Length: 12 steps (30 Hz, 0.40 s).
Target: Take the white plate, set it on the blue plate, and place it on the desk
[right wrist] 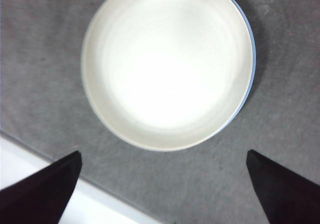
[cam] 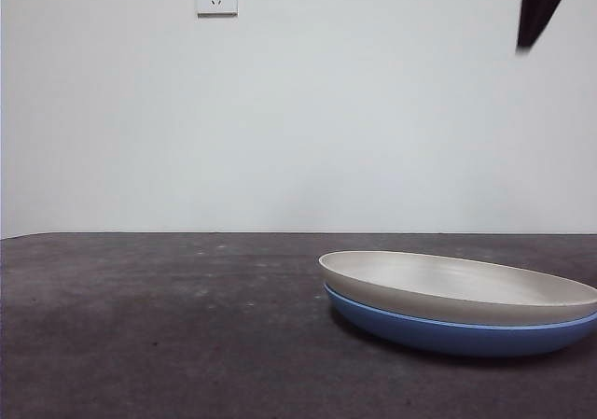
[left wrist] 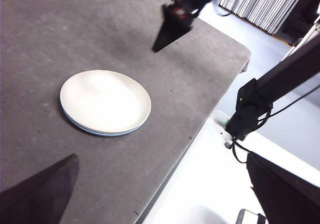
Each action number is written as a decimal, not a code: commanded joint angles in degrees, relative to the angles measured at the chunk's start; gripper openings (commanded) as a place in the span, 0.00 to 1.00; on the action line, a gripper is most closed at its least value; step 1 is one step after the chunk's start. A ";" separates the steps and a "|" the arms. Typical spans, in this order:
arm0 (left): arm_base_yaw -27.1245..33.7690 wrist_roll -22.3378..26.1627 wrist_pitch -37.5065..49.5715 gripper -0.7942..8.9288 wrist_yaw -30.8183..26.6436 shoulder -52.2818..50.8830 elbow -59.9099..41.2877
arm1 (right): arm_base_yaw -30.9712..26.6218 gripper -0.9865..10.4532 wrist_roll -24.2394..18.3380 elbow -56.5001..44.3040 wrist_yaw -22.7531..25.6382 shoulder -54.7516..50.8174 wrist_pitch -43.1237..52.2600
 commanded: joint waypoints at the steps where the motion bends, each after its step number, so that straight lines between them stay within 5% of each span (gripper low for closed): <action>1: -0.42 -0.55 0.55 0.70 0.31 0.00 0.52 | -0.55 0.65 -1.46 0.79 -0.48 4.74 1.84; 12: -0.42 -0.79 0.70 0.70 0.31 -0.33 0.52 | -3.45 0.65 -2.34 -6.56 -2.12 12.85 15.30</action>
